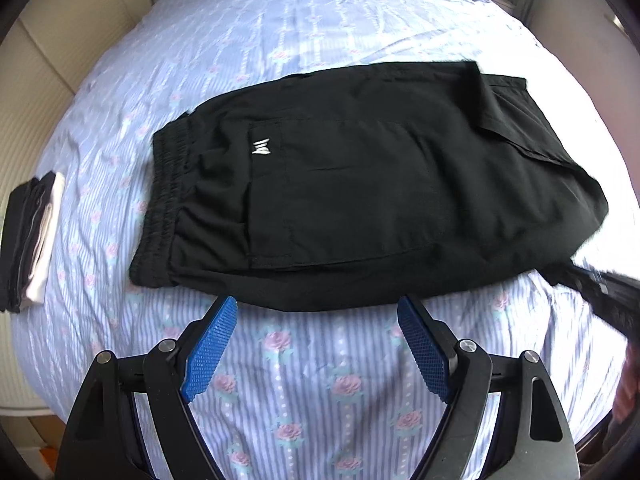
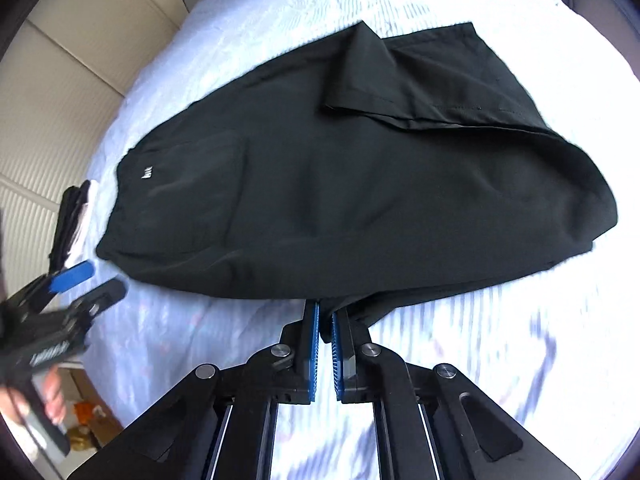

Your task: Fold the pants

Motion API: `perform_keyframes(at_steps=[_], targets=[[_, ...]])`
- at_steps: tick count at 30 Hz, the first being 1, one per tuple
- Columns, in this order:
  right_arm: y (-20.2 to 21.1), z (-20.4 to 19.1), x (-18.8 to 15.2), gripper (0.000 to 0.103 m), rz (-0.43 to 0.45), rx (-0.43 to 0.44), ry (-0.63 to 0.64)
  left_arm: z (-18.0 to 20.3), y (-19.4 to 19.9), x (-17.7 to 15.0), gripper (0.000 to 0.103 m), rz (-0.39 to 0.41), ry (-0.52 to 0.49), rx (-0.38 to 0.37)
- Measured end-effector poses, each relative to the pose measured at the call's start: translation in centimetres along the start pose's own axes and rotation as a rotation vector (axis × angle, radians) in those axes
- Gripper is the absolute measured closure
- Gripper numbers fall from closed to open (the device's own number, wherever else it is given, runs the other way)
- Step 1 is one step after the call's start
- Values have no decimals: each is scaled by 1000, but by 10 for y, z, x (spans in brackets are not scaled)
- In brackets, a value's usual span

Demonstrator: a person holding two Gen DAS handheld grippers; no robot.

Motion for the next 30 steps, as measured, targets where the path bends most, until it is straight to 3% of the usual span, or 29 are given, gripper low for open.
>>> perform_keyframes(at_steps=[6,7,9,12,17,20,26,30], targets=[[-34,4,-9,94,-93,-39,-71,-16,-7,-10,21,-39,25,6],[-32,2,-8,92,-92,-44,-82,-17,-7,-11,21,-39,24,4],[-25,-3,-9,74,-87,-47,-94,-19,-5,-11,21,-36,20,4],[2,-8,-17,72,-26,-55,-110,-14,6,-4,21,-5,-16,-50],[56,15,-23,66,141,-213,-178,26,27,45,22,73,-164,-228],[78,53,-22,65,198,-276,-256,65,25,87,23,91,-239,-316],[82,120,-20,65,275,-192,-498,139,-22,158,33,-22,-323,-359],[67,137,-18,65,283,-130,-584,163,-57,179,38,-133,-311,-365]])
Point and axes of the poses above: each gripper's, at about its wrist camera, not at the fingertips, and y roughly against the way its jaws point, z to its right, x to its top, the point moved 3 cm from there along -y, roughly the way its jaws point, and after that the axes turned 12 degrees about -z, right-handed, at the moved point
